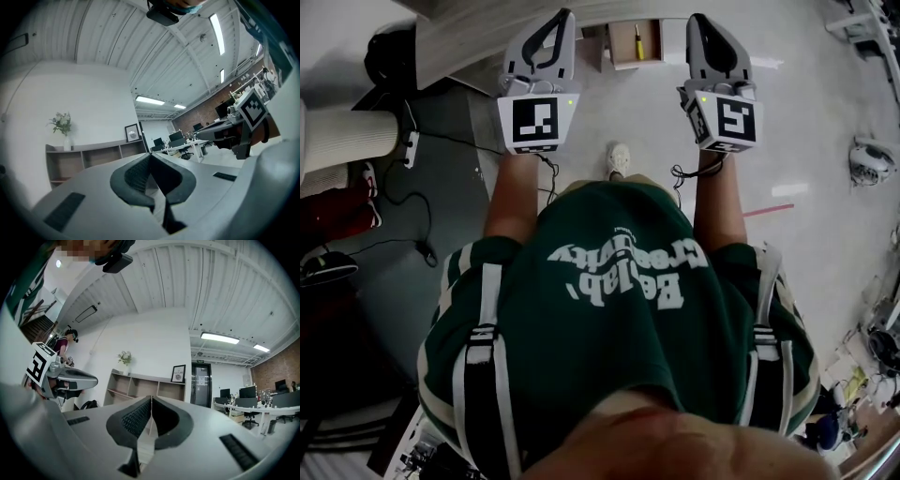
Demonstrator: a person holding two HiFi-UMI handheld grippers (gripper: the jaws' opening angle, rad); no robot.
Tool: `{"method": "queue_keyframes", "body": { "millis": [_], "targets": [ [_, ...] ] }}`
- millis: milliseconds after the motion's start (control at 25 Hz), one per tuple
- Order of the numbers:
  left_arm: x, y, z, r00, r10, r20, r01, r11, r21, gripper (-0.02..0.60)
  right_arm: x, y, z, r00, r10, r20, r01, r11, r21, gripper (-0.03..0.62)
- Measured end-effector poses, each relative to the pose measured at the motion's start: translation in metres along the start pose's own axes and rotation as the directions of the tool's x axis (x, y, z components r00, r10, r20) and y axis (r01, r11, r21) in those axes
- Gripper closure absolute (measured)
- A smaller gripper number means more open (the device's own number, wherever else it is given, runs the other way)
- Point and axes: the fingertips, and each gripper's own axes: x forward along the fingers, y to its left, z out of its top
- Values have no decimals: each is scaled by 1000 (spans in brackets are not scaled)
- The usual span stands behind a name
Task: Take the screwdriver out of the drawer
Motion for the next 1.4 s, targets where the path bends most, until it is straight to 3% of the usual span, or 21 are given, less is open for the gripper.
{"method": "queue_keyframes", "body": {
  "millis": [320,600,760,960,1400],
  "targets": [
    [83,-7,-29,999,-33,-17,33,999,-25,565,61,-49,-31,1000,27,9,-27,1000,-3,560],
    [121,-20,-43,999,-40,-35,39,999,-22,565,77,-76,-57,998,40,-44,-40,999,11,560],
    [133,-34,-42,998,-42,-38,42,999,-15,565,80,-93,-59,999,44,-3,-44,999,20,560],
    [136,-36,-38,998,-64,-20,64,998,-1,565,83,-94,-67,999,3,-49,2,996,86,560],
    [133,-28,-45,996,-90,-26,90,996,-30,565,91,-82,-64,1000,22,-14,-22,999,32,560]
  ]
}}
